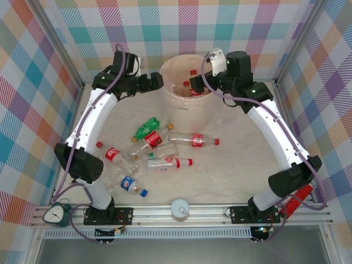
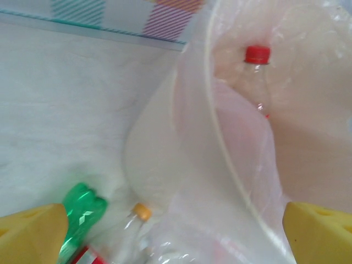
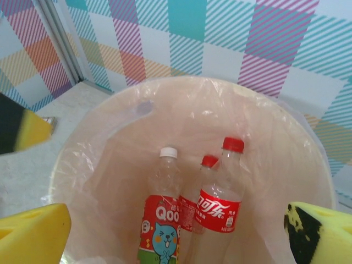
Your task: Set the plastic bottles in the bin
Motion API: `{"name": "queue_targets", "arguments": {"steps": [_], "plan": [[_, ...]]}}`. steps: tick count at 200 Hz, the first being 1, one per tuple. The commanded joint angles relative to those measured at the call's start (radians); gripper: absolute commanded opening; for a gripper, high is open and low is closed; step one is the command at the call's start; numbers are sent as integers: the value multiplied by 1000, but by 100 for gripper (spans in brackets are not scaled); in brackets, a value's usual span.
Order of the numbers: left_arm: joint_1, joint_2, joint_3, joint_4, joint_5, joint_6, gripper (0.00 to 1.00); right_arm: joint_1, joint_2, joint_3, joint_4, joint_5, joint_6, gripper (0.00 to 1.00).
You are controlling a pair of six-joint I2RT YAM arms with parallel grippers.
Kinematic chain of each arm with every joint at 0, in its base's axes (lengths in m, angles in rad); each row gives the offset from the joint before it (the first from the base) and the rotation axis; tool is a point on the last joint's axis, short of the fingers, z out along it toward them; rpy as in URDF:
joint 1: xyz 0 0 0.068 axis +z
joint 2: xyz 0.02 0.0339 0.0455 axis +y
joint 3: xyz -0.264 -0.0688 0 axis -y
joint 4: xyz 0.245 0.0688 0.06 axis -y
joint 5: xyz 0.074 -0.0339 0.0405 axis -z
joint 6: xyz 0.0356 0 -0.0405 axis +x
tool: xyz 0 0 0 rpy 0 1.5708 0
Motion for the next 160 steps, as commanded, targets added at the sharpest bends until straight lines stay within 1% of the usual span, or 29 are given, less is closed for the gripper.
{"name": "queue_targets", "arguments": {"steps": [1,13,25,35,42,56,68,76,83,96,110,127,137,152,160], "plan": [[-4,-135,-14,-209,-163,3,100,-3,-36,-41,58,31,31,99],[-5,-223,-97,-254,-215,-15,100,-3,-56,-71,75,19,47,99],[-8,-301,-164,-335,-311,-30,100,-3,-71,-97,94,2,66,99],[-9,-361,-224,-419,-380,-73,100,-3,-82,-109,105,-8,75,99],[-8,-403,-278,-469,-406,-119,100,-3,-82,-114,110,-11,78,99],[-10,-503,-419,-521,-388,-235,100,-3,-86,-126,122,-14,82,99],[-14,-603,-566,-521,-340,-346,100,-3,-84,-131,128,-6,85,99],[-21,-671,-661,-512,-315,-447,100,-3,-83,-134,135,-7,89,99],[-23,-724,-735,-503,-296,-500,99,-3,-80,-136,139,-9,91,99],[-25,-794,-820,-509,-316,-566,98,-4,-75,-138,146,-16,98,99],[-25,-826,-884,-516,-348,-607,95,-3,-70,-140,149,-21,104,99],[-25,-822,-944,-505,-360,-627,94,-3,-66,-140,142,-27,107,99],[-25,-820,-958,-509,-413,-631,94,-3,-67,-140,134,-34,106,99],[-17,-820,-966,-505,-549,-617,93,-3,-68,-147,123,-32,100,99],[4,-817,-977,-481,-579,-597,93,-3,-70,-153,122,-28,95,99]]}}
